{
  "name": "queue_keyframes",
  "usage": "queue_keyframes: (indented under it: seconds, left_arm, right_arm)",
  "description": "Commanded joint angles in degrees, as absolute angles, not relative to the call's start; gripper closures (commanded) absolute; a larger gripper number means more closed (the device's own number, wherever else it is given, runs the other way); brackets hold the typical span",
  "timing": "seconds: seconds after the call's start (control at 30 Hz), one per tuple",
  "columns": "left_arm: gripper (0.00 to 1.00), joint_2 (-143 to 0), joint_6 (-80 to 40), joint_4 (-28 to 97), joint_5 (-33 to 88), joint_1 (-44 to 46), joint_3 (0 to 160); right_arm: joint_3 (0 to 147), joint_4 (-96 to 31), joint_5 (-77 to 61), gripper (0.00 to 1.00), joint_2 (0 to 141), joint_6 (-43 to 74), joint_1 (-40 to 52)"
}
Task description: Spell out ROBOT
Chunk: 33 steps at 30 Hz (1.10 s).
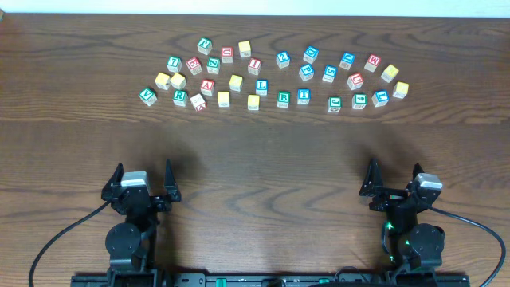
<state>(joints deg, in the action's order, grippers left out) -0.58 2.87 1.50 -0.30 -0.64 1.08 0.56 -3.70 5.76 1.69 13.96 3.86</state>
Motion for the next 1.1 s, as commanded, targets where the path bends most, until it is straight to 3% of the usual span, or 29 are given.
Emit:
queue_keyframes:
  seconds: [0.0,1.07]
  left_arm:
    - [0.02,-0.23,3.40,4.05,-1.08,-0.84,0.23]
    - [0.02,-0.23,3.40,4.05,-1.10,-0.84,0.23]
  right_arm:
    - [0.32,-3.77,5.43,0.01,1.41,13.21,3.42]
    - [0.32,-3.77,5.43,0.01,1.41,13.21,3.42]
